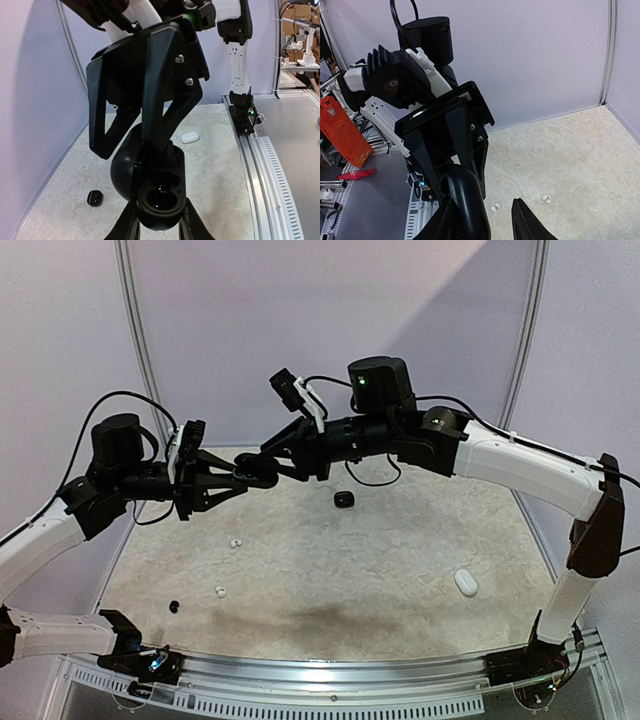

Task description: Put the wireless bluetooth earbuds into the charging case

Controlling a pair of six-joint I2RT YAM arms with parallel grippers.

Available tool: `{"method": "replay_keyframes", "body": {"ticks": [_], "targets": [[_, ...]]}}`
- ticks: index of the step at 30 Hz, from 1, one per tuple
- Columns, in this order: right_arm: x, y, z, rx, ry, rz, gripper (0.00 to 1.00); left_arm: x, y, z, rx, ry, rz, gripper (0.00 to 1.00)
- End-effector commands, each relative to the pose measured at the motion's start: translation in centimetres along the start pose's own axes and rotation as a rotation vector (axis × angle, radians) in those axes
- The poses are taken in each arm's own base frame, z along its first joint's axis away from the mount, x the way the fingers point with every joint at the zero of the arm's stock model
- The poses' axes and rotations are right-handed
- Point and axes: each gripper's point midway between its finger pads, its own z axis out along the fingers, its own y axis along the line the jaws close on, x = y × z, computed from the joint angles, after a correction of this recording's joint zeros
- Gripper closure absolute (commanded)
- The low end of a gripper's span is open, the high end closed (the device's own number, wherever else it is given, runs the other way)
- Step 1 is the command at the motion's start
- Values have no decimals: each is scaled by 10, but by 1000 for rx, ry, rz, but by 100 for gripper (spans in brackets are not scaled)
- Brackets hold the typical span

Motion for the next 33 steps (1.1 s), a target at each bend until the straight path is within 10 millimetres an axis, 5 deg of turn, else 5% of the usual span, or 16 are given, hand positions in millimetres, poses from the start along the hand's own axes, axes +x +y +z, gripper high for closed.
{"method": "replay_keyframes", "body": {"ticks": [1, 29, 33], "targets": [[12, -3, 5, -33, 43, 10, 62, -9, -11, -1, 37, -36, 1, 100], [-1, 19, 3, -157, 0, 5, 94, -22, -7, 0, 28, -118, -102, 100], [-2, 19, 2, -156, -6, -7, 95, -20, -4, 0, 10, -113, -110, 87]]}}
